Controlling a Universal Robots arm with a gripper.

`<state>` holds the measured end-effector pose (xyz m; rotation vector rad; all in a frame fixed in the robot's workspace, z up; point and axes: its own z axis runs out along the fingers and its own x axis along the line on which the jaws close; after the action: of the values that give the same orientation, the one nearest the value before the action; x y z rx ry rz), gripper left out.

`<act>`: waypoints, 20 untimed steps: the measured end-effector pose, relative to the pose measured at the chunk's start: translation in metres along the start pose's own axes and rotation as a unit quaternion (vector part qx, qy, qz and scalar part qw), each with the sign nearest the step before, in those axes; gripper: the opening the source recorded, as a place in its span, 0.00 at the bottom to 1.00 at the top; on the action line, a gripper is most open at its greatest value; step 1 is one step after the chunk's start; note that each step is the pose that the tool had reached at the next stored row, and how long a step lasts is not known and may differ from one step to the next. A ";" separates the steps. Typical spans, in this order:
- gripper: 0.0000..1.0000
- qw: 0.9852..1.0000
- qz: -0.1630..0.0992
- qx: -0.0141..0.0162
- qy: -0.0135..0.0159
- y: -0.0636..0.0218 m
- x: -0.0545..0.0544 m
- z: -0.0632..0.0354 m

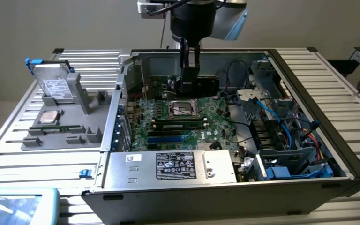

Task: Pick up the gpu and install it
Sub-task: 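Insert the gpu into the slot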

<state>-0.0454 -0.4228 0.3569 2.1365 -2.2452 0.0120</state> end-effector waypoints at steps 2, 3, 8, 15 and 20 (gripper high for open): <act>0.28 1.000 -0.001 0.000 0.000 0.0002 0.002 0.0037; 0.28 1.000 -0.002 0.000 0.000 0.0003 0.003 0.0055; 0.28 1.000 -0.003 0.000 0.000 0.0106 0.007 0.0116; 0.28 1.000 -0.003 0.001 0.000 0.0170 0.011 0.0233; 0.28 1.000 -0.003 0.001 0.000 0.0169 0.013 0.0325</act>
<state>-0.0637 -0.4357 0.3253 2.1450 -2.2391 0.0141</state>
